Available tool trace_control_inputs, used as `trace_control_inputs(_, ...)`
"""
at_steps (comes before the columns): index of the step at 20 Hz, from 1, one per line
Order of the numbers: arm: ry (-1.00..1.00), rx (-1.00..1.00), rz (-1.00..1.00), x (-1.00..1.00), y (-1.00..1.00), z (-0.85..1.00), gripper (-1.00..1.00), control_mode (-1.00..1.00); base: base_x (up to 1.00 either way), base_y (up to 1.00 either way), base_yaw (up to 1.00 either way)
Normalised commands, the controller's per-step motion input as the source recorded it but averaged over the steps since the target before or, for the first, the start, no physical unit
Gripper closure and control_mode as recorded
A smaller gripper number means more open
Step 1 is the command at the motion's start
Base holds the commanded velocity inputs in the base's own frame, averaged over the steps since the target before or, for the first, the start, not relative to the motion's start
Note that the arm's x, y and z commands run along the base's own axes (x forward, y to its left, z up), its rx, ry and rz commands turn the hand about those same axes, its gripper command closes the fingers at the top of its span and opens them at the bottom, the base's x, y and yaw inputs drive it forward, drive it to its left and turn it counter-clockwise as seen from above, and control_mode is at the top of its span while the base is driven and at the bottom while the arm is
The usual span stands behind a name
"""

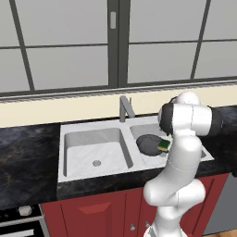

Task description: Pick the pan and sponge and place them into the sink. Then turn on the water.

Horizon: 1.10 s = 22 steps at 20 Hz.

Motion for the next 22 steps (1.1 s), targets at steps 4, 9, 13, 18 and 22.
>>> trace_control_inputs(4,-0.11,-0.01,0.01,-0.18,0.00,0.54,-1.00,-1.00,0.00,0.00,0.00)
trace_control_inputs(9,-0.04,-0.05,0.02,-0.29,-0.02,0.62,-1.00,-1.00,0.00,0.00,0.00)
trace_control_inputs(13,-0.03,-0.08,0.04,-0.32,-0.01,0.61,-1.00,-1.00,0.00,0.00,0.00)
trace_control_inputs(18,-0.02,-0.08,0.04,-0.31,0.00,0.59,-1.00,-1.00,0.00,0.00,0.00)
trace_control_inputs(22,-0.01,-0.08,0.04,-0.23,0.00,0.61,-1.00,-1.00,0.00,0.00,0.00)
